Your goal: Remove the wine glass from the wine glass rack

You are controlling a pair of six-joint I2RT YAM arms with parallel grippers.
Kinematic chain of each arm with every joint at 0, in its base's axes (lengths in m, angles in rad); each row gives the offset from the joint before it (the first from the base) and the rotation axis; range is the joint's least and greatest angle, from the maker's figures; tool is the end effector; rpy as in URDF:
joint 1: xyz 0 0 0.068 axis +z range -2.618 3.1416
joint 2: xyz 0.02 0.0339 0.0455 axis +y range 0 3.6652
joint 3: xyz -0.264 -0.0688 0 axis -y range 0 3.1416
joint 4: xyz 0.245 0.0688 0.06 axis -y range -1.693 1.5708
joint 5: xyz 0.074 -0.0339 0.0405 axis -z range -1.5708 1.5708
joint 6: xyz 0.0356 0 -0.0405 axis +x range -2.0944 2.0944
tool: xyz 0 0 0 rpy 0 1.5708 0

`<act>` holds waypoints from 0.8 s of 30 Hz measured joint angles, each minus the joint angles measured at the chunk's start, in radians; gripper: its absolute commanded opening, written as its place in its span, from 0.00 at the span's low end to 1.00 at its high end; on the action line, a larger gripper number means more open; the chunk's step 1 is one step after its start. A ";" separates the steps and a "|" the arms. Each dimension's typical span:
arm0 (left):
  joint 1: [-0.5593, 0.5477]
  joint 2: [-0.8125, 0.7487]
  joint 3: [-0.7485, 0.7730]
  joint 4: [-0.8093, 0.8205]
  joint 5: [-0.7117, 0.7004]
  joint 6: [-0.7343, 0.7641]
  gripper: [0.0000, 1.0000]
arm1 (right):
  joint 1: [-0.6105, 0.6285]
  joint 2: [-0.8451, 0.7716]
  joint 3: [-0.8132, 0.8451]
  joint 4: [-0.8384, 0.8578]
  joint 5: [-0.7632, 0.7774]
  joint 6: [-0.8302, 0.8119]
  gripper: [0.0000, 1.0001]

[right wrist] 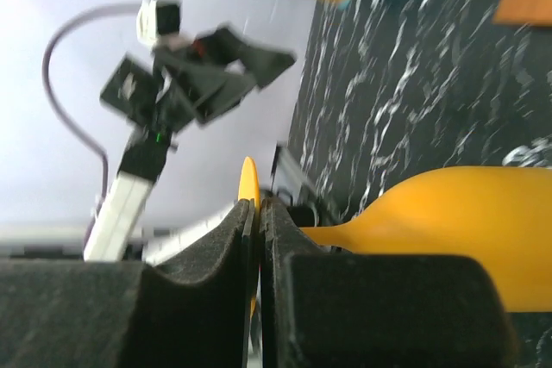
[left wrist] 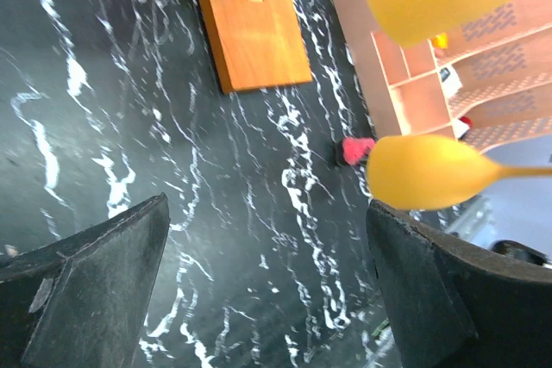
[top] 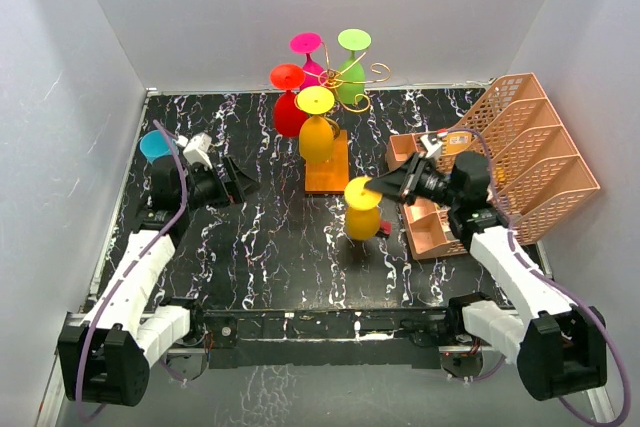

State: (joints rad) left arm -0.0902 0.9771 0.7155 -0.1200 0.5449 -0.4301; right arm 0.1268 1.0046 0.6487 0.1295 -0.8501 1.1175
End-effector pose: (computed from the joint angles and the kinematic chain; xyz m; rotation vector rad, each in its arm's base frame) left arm 0.2189 -0.0383 0.2880 0.0335 1.9947 -0.8703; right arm 0.2188 0.0549 0.2853 0.3038 2.0160 1.5952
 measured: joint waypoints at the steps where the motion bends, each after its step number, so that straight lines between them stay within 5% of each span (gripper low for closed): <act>1: -0.003 -0.005 -0.030 0.036 0.021 -0.036 0.95 | 0.042 -0.006 -0.025 0.028 -0.011 0.010 0.08; 9: -0.026 -0.105 -0.328 0.358 0.185 -0.489 0.97 | 0.317 0.014 -0.207 0.495 -0.029 0.201 0.08; 17: -0.051 -0.156 -0.374 0.673 0.277 -0.841 0.97 | 0.366 0.090 -0.183 0.953 0.041 0.416 0.08; 24: -0.098 -0.120 -0.413 0.935 0.314 -1.050 0.96 | 0.390 0.179 -0.064 1.167 0.101 0.534 0.08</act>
State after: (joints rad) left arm -0.1879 0.8574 0.3027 0.8150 0.8585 -1.4803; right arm 0.5171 1.1831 0.5842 1.2964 -0.7490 1.6516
